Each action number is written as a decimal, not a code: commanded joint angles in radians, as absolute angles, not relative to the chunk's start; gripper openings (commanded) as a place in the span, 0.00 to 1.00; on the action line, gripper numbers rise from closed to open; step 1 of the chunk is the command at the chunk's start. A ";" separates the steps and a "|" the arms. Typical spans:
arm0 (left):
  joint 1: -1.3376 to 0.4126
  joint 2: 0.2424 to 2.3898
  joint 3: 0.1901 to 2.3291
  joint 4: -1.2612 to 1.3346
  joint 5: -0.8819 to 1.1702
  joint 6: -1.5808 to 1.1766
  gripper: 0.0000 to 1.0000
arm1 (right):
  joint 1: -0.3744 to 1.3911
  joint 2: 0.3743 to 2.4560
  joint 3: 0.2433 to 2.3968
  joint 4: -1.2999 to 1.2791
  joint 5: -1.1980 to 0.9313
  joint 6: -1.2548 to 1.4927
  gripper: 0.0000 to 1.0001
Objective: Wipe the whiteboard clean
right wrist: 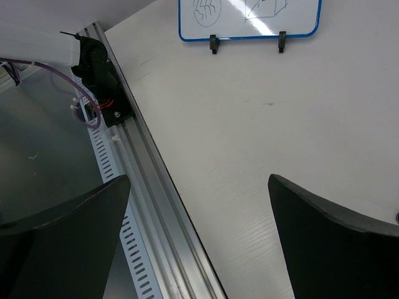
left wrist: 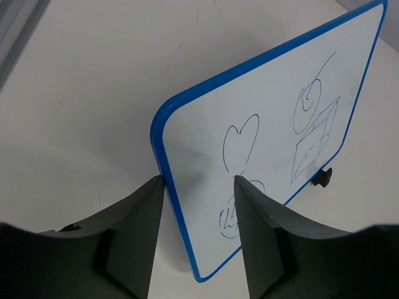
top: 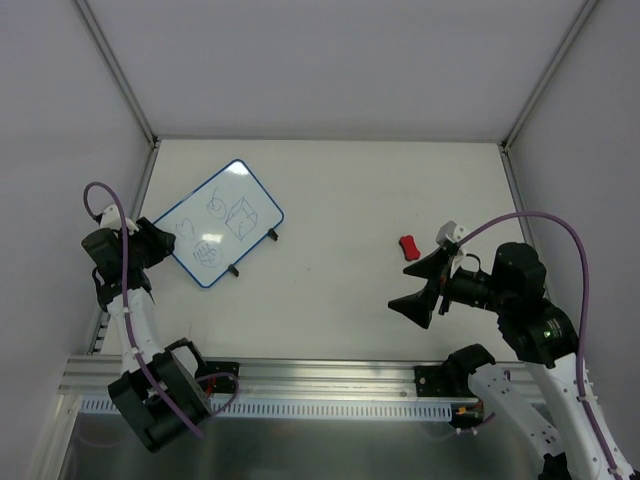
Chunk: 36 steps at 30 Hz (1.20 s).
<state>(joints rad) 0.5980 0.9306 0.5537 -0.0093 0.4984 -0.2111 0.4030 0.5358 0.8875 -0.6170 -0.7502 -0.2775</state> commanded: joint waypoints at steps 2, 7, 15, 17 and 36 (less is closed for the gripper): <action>0.609 0.925 0.526 0.048 0.583 -0.209 0.45 | 0.411 0.537 0.885 -0.586 -0.778 -0.302 0.99; 0.607 0.926 0.508 0.048 0.618 -0.212 0.33 | 0.414 0.546 0.876 -0.586 -0.770 -0.322 0.99; 0.609 0.942 0.477 0.048 0.652 -0.204 0.17 | 0.414 0.551 0.853 -0.584 -0.738 -0.322 0.99; 0.609 0.948 0.476 0.048 0.646 -0.202 0.31 | 0.413 0.552 0.854 -0.584 -0.738 -0.324 0.99; 0.612 0.960 0.593 -0.020 0.515 -0.135 0.66 | 0.413 0.563 0.841 -0.586 -0.773 -0.333 0.99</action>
